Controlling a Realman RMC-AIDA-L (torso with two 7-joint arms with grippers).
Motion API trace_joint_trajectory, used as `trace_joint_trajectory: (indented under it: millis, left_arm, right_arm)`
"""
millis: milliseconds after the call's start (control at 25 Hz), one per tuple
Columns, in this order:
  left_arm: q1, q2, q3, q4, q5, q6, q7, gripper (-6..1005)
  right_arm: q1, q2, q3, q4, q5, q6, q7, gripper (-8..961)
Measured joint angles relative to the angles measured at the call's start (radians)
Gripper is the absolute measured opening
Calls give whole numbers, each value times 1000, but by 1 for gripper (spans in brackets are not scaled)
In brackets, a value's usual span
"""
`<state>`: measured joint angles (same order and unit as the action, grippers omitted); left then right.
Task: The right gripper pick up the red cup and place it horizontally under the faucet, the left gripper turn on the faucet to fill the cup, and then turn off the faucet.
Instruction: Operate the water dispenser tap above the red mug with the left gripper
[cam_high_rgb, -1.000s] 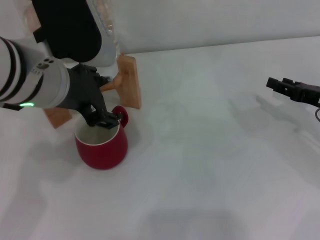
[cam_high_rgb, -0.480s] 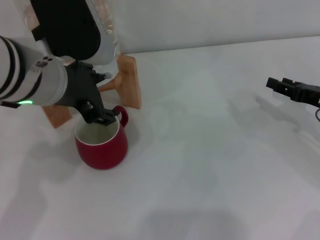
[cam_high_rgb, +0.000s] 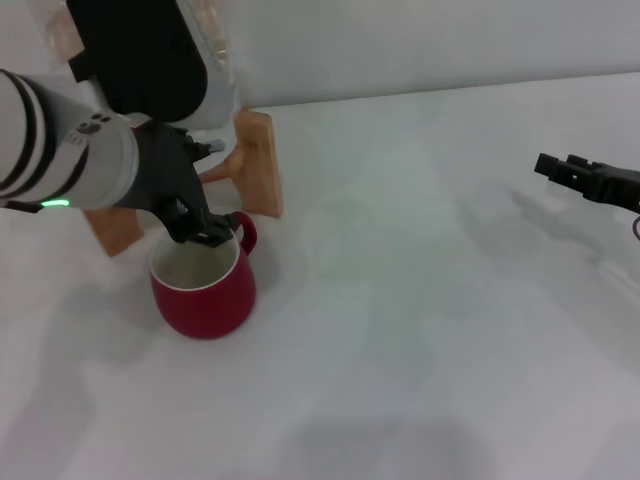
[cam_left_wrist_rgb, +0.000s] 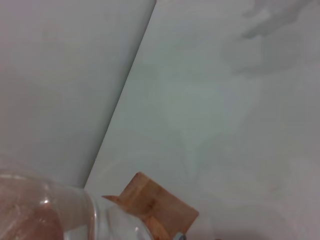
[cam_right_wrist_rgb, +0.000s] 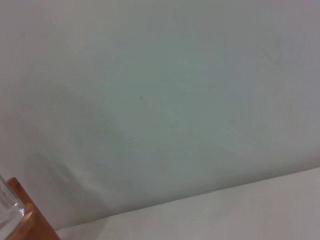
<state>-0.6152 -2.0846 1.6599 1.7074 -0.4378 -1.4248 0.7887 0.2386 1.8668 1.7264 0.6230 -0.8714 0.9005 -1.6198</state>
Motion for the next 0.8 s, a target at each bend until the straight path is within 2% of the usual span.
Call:
trace_joint_trajectory:
  millis: [800]
  left_arm:
    - [0, 0, 40, 13, 1, 21, -9, 800]
  right_arm:
    - [-1, 0, 7, -13, -3, 0, 0, 592]
